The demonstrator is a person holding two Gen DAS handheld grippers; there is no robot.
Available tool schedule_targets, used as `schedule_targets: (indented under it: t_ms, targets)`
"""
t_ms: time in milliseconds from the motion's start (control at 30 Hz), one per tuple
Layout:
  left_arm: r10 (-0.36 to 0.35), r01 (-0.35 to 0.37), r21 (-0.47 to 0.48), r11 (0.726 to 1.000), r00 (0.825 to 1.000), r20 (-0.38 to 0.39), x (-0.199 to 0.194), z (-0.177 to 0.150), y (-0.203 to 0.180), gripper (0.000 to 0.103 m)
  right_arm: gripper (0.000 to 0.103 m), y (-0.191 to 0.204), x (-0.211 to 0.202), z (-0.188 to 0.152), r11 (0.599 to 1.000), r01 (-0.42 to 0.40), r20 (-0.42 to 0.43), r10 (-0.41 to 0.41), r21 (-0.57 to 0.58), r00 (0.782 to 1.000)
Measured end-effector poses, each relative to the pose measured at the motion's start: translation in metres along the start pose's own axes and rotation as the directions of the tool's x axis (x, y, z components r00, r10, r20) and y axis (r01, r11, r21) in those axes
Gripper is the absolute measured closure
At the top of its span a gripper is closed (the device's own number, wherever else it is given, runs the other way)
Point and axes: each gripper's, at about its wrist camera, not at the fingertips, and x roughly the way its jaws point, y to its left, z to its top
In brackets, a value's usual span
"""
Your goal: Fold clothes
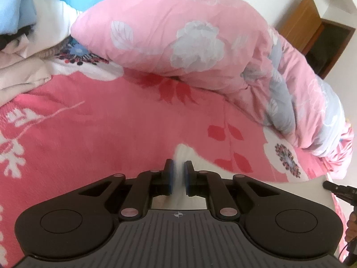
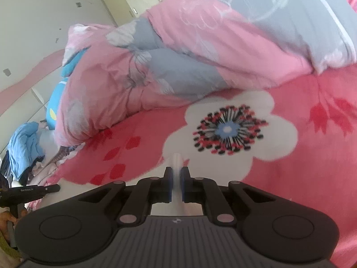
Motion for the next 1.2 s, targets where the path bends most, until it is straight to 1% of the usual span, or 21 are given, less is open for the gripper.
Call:
schedule_targets:
  t_ms: [200,367,467,567,633,700,767,833,933,1000,1067,1100,1200]
  targets:
    - [-0.026,0.027,-0.016,1.000,0.999,0.043,-0.010,0.001,0.001,0.095,0.096,0.004,-0.005,0.005,1.000,0.000,0.033,0.000,-0.018,0.999]
    - [-0.028,0.029,-0.011,1.000,0.998,0.063,-0.009,0.003,0.000,0.095,0.096,-0.002,-0.005,0.005,1.000,-0.002,0.048,0.001,0.004,0.999]
    - [-0.008,0.008,-0.012,1.000,0.999,0.043,0.003,-0.001,0.003,0.095,0.096,-0.007,0.006,0.003,1.000,0.010,0.033,-0.011,0.011,0.999]
    - [0.009,-0.008,-0.026,1.000,1.000,0.020,0.013,-0.006,0.009,0.095,0.096,-0.014,0.023,-0.004,0.999,0.041,-0.004,-0.041,0.018,0.999]
    - [-0.006,0.007,-0.040,0.999,0.999,0.034,0.009,-0.003,0.010,0.095,0.096,-0.021,0.031,-0.008,0.998,0.050,-0.026,-0.049,0.043,0.998]
    - [-0.012,0.012,-0.005,1.000,0.998,0.062,0.002,-0.001,0.004,0.095,0.096,-0.022,0.027,-0.007,0.998,0.034,-0.010,-0.034,0.058,0.999]
    - [-0.009,0.005,0.038,0.999,0.997,0.082,-0.002,0.000,-0.002,0.095,0.096,-0.019,0.020,-0.004,0.999,0.022,0.015,-0.023,0.046,1.000]
    - [0.000,-0.004,0.055,0.998,0.997,0.076,0.004,-0.001,-0.003,0.095,0.096,-0.019,0.019,-0.003,0.999,0.029,0.020,-0.030,0.036,0.999]
    - [-0.010,0.008,0.023,1.000,0.998,0.066,0.009,0.001,0.000,0.095,0.096,-0.023,0.021,-0.004,0.998,0.036,0.013,-0.037,0.056,0.999]
    - [-0.016,0.014,0.020,1.000,0.997,0.069,0.008,0.002,0.000,0.095,0.096,-0.026,0.021,-0.004,0.997,0.033,0.015,-0.034,0.076,0.999]
    - [-0.011,0.010,0.016,1.000,0.999,0.050,0.013,0.001,0.002,0.095,0.096,-0.026,0.021,-0.004,0.997,0.033,0.018,-0.035,0.076,0.999]
    - [-0.009,0.009,0.010,1.000,0.999,0.037,0.016,0.001,0.004,0.095,0.096,-0.027,0.022,-0.005,0.997,0.035,0.015,-0.036,0.075,0.999]
    - [-0.014,0.015,-0.021,1.000,0.999,0.033,0.010,0.002,0.008,0.095,0.096,-0.032,0.031,-0.009,0.996,0.056,-0.021,-0.055,0.076,0.998]
